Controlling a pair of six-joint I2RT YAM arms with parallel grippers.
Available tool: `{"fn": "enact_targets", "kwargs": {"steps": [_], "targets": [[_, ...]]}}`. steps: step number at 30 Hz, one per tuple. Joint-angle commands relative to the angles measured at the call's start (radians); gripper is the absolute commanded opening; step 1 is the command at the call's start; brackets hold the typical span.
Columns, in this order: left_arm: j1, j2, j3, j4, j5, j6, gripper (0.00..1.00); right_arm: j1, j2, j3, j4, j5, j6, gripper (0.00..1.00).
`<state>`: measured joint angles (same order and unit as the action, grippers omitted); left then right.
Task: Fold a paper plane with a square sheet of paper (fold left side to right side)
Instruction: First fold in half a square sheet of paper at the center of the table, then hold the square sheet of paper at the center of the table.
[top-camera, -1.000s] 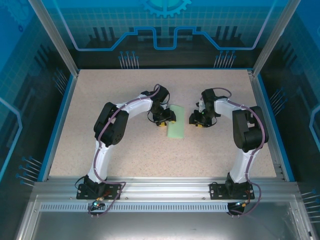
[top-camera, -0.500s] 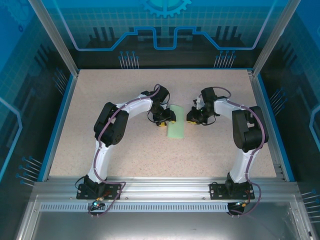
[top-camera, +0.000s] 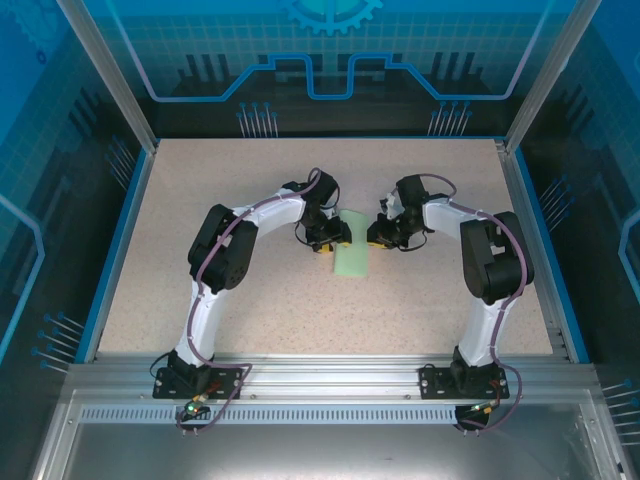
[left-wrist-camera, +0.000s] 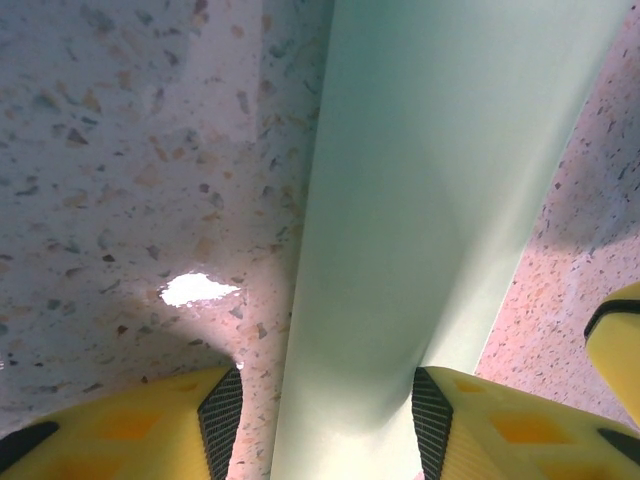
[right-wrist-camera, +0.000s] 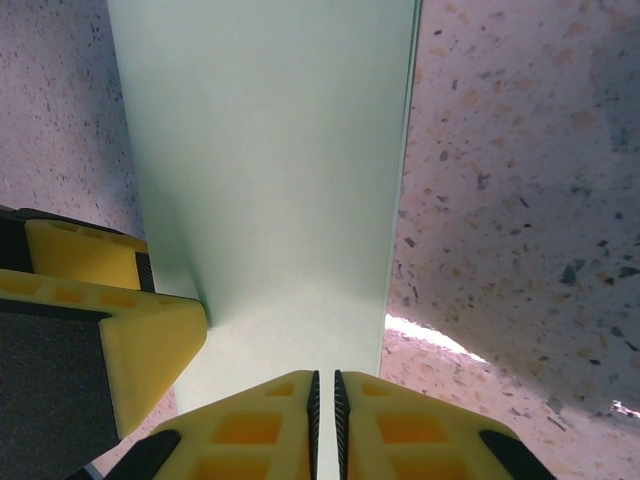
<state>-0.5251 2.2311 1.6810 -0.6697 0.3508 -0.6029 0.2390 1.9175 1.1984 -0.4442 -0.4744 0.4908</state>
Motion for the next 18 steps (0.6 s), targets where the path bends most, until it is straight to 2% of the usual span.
{"fn": "enact_targets", "kwargs": {"steps": [1, 10, 18], "targets": [[-0.029, 0.067, 0.003, -0.024, -0.004, 0.015, 0.53, 0.01, 0.001, 0.005, -0.008, 0.004, 0.013, 0.15], [-0.029, 0.068, 0.002, -0.024, -0.004, 0.014, 0.54, 0.023, 0.025, 0.012, 0.033, -0.05, 0.042, 0.13], [-0.03, 0.068, 0.003, -0.026, -0.006, 0.014, 0.54, 0.04, 0.083, 0.041, 0.01, -0.035, 0.045, 0.12]]}}
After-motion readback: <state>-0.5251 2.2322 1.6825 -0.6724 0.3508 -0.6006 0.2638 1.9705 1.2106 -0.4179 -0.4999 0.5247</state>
